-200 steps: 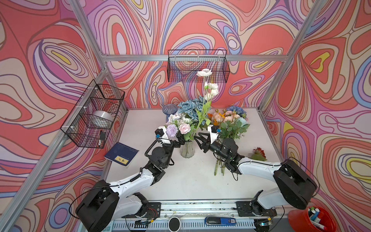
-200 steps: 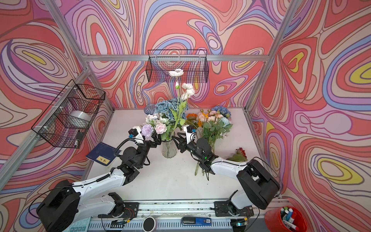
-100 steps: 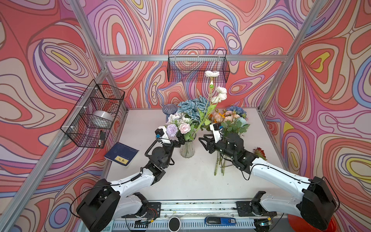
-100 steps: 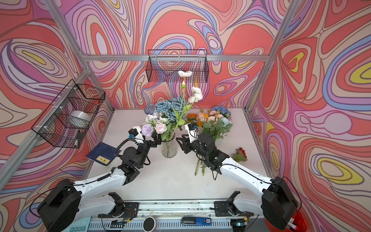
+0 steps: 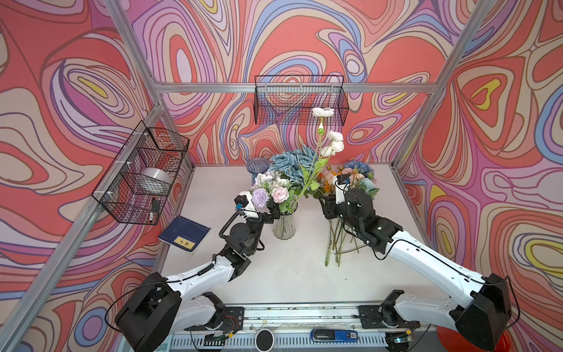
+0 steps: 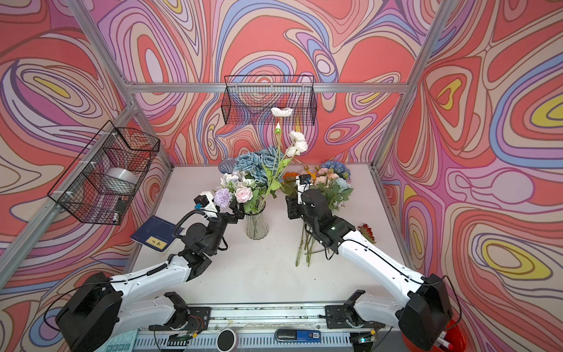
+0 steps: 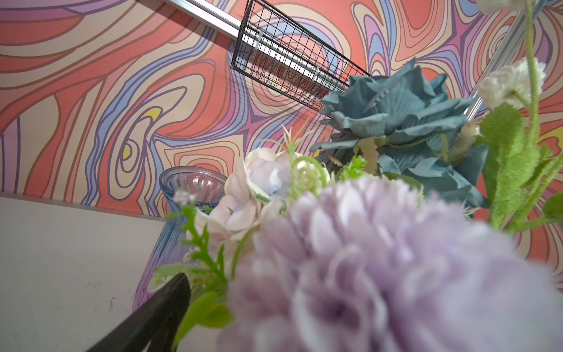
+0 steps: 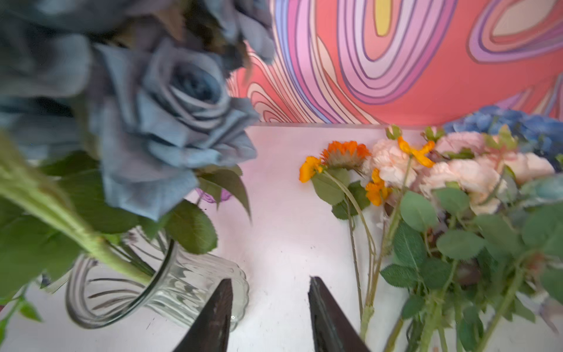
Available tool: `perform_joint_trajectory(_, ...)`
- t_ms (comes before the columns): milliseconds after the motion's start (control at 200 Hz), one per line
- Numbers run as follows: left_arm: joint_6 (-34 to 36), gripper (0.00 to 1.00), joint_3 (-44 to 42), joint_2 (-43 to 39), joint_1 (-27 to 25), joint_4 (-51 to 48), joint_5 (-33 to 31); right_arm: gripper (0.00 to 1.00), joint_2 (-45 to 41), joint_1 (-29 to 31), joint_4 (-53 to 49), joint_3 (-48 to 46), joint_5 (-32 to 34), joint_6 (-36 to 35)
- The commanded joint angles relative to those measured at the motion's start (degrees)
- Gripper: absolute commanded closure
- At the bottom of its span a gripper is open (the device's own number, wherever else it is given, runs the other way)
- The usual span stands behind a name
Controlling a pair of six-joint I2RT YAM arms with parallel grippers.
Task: Arrange the flowers into the vase
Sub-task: 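Open the right gripper and move it back to the remaining stems on the table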
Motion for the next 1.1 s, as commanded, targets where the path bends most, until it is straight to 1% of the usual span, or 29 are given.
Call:
perform_joint_trajectory(0, 0.5, 0.02, -0.4, -1.2, 0.4, 2.6, -1.3, 0.59, -2.0, -2.2, -5.8, -3.7, 4.2, 7.9)
perform_joint_trajectory(125, 0.0, 0.02, -0.8, -1.3, 0.4, 2.8, -1.3, 0.62, -0.5, -5.2, -3.9, -8.3, 3.5, 11.8)
perform_joint_trajectory(235, -0.2, 0.03, -0.8, -1.3, 0.4, 2.4, -1.0, 0.63, 4.2, -7.8, -2.0, -9.2, 1.9, 11.1)
perform_joint_trajectory(356, 0.1, 0.02, -0.9, -1.7, 0.4, 2.3, -1.0, 0.64, 11.2, -9.3, -0.8, -7.0, -1.8, 8.9)
perform_joint_trajectory(481, -0.1, 0.02, -1.2, -2.0, 0.4, 2.2, -1.2, 0.63, 17.7, -9.7, -1.2, -3.1, -3.7, 8.0)
perform_joint_trajectory(701, 0.4, 0.02, -1.7, -2.4, 0.4, 2.3, -1.1, 0.63, 26.0, -12.2, -1.4, 0.9, -5.2, 9.7)
perform_joint_trajectory(891, 0.5, 0.01, -1.8, -2.3, 0.5, 2.3, -1.3, 0.64, 31.4, -13.8, 1.9, 2.7, -8.0, 10.9)
perform_joint_trajectory(926, 0.4, 0.02, -1.7, -2.3, 0.5, 2.3, -1.3, 0.66, 32.1, -13.9, 2.1, 3.1, -8.2, 10.9)
perform_joint_trajectory(1092, 0.4, 0.02, -1.3, -2.2, 0.5, 2.0, -1.2, 0.93, 32.1, -14.3, 3.5, 2.5, -8.5, 10.9)
